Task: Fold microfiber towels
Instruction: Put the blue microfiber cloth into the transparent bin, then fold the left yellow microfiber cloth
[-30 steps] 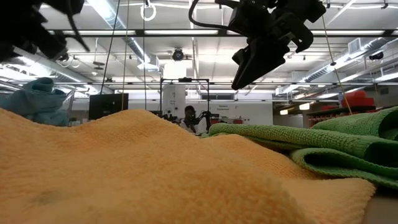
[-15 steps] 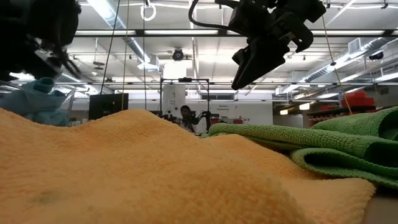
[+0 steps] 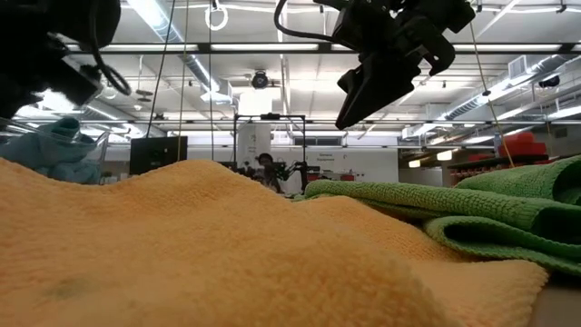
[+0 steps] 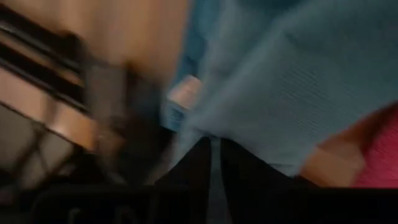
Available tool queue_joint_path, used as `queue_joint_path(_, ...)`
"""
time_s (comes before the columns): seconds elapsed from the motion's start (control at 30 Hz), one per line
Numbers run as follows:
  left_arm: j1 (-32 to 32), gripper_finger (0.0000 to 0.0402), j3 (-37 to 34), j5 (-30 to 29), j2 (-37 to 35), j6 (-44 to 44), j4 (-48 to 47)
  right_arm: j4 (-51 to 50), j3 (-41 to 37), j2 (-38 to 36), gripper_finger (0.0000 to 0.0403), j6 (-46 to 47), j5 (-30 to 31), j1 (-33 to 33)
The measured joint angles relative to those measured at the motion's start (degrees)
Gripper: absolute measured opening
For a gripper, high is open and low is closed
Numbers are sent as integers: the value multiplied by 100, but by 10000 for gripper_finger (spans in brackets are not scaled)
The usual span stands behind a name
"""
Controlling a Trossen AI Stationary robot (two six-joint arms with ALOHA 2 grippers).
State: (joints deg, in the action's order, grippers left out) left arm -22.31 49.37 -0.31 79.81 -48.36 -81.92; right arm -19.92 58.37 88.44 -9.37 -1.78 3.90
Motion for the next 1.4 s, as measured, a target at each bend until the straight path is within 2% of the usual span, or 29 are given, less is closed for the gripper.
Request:
queue_joint_path(0.1, 0, 79, 75, -506, -2, 34, 46, 0, 0, 0, 110, 4, -1, 0)
queue_joint_path(0.2, 2, 104, -82, -548, -2, 370, 618, -2, 0, 0, 110, 9, -2, 0)
queue_joint_path(0.3, 72, 115, -388, -657, -2, 542, 1330, -2, 0, 0, 110, 10, -2, 0)
queue_joint_path(0.4, 170, 113, -586, -781, -2, 531, 1633, -2, 0, 0, 110, 11, -2, 0)
queue_joint_path(0.53, 307, 99, -476, -719, 0, 524, 1365, -2, 0, 0, 110, 11, -2, 0)
queue_joint_path(0.83, 350, 69, 564, -652, 0, 551, 8, -5, 0, 0, 110, 11, -2, 2)
queue_joint_path(1.13, 360, 63, 854, -712, 0, 541, 10, -7, 0, 0, 110, -8, -2, 0)
queue_joint_path(1.27, 361, 62, 850, -950, -75, 743, 750, -8, 0, 0, 110, -153, -2, 0)
queue_joint_path(1.4, 420, 53, 852, -1188, -85, 1699, 2113, -42, 0, 0, 110, -214, -4, -15)
